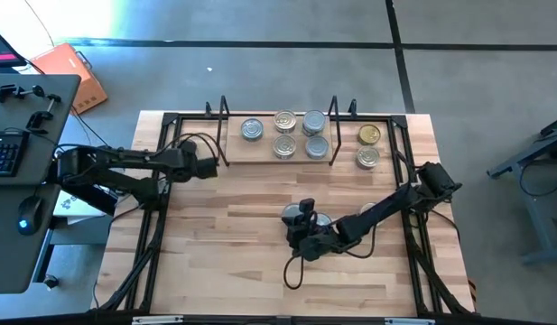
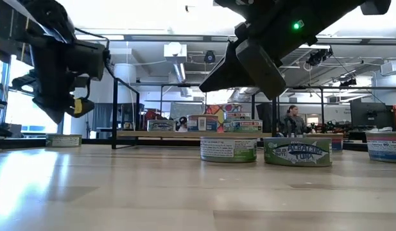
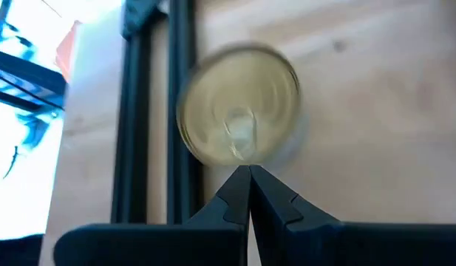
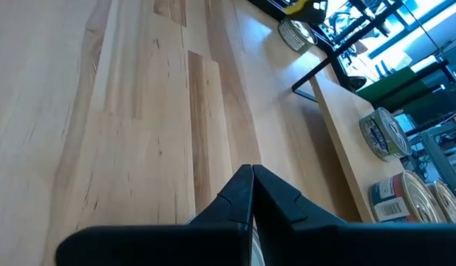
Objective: Stack canned seafood by type on shelf
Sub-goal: Put the green tuna can on the shelf
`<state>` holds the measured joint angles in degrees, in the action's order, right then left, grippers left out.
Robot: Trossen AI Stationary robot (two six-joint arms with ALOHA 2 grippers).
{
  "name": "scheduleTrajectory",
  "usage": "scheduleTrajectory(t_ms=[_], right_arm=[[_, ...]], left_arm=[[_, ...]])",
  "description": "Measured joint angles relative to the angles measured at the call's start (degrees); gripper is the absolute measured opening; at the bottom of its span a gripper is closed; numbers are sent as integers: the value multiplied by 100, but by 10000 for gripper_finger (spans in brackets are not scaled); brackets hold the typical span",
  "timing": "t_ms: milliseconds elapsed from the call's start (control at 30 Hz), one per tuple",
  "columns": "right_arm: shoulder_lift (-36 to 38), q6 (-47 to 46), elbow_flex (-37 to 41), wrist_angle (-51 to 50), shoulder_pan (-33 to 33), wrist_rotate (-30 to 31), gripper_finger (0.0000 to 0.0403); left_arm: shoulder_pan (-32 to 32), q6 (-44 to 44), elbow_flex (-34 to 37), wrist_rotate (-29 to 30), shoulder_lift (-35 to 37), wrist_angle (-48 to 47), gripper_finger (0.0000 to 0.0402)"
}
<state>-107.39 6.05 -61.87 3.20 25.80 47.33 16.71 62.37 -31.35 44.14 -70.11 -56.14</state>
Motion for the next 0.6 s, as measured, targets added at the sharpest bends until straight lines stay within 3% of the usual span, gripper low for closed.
scheduleTrajectory(t_ms=[300,600], right_arm=[[0,-126,0,0,11,-4,0],[0,-126,0,2,11,-28,0]], left_arm=[[1015,-1390,361,83,-4,1501,0],[1734,-2223,871,-103,5,2603,0]])
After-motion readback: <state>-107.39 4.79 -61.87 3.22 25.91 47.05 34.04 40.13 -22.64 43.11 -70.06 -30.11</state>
